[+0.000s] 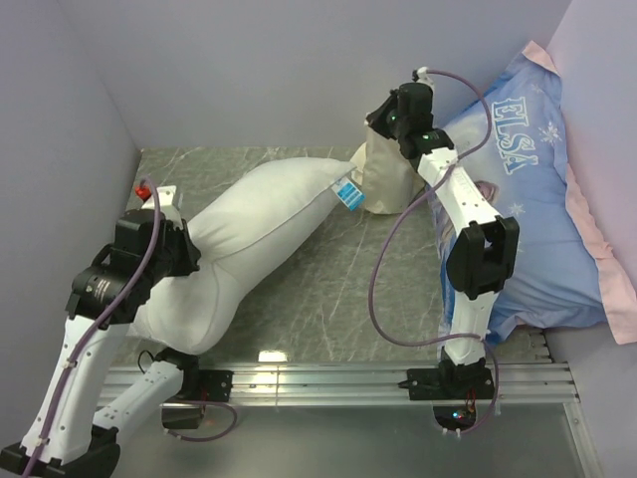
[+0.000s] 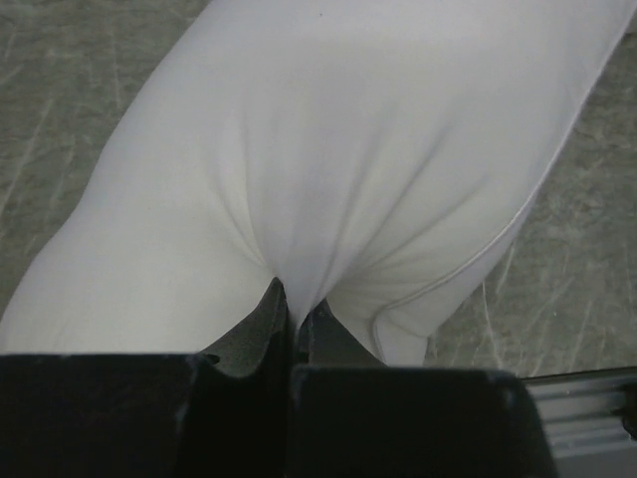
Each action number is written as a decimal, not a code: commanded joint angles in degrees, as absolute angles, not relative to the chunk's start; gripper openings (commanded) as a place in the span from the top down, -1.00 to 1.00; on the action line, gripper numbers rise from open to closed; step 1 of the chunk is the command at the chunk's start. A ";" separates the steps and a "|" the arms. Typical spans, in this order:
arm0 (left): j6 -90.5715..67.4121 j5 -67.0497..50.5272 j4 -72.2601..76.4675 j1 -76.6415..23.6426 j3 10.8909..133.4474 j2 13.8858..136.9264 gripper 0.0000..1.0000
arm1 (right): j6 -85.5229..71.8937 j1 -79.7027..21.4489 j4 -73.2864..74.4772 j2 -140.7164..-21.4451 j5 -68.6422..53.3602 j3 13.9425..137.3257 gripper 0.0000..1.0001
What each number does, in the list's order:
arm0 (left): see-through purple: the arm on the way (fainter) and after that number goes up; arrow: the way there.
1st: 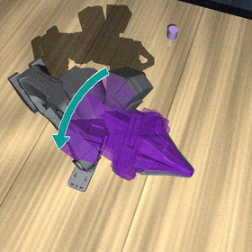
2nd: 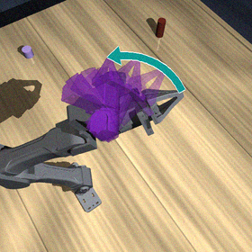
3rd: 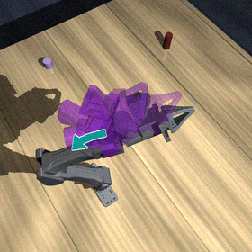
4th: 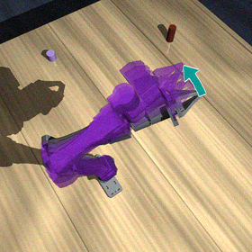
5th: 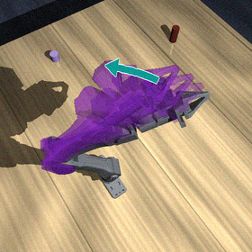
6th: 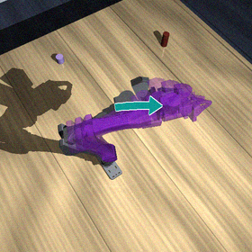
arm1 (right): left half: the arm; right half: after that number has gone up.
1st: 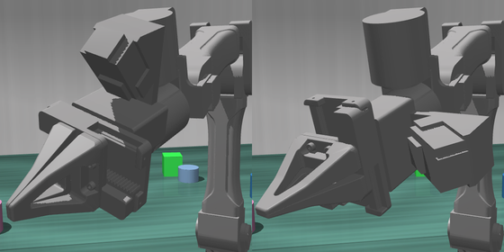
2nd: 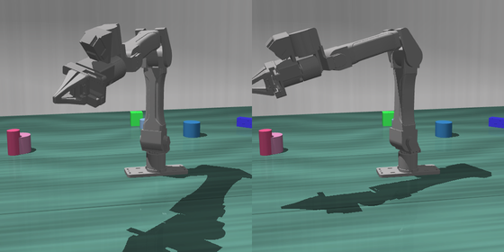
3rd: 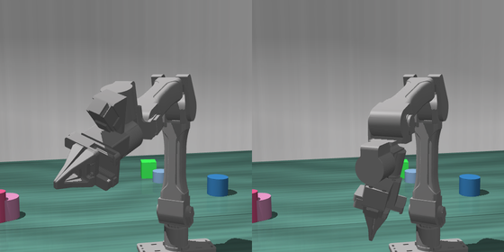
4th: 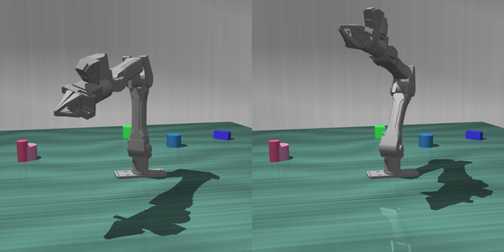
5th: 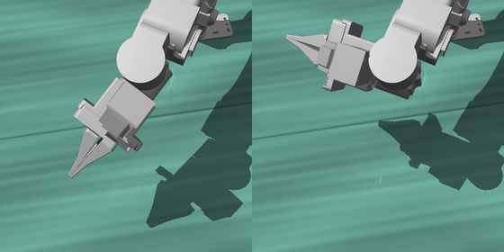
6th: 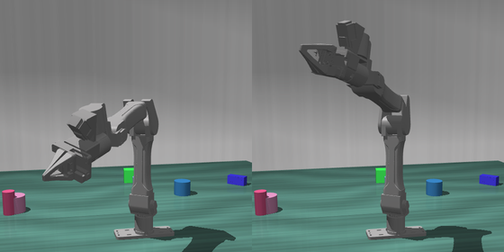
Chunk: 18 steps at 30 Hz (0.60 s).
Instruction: Remove the pillowcase from the pillow
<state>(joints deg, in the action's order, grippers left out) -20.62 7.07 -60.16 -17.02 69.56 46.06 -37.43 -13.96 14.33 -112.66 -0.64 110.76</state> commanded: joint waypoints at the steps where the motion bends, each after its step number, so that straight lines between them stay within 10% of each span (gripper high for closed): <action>1: -19.60 -0.34 -56.51 -17.05 70.58 41.93 0.99 | -35.42 -14.15 12.56 -111.88 -0.88 112.32 0.99; 12: -18.02 -16.61 -54.41 -18.02 65.57 38.14 0.99 | -29.19 -16.96 25.65 -122.25 -9.41 123.04 0.86; 18: -18.11 -17.32 -53.70 -18.11 64.25 38.93 0.99 | -28.91 -19.07 18.55 -117.43 -8.08 107.52 0.61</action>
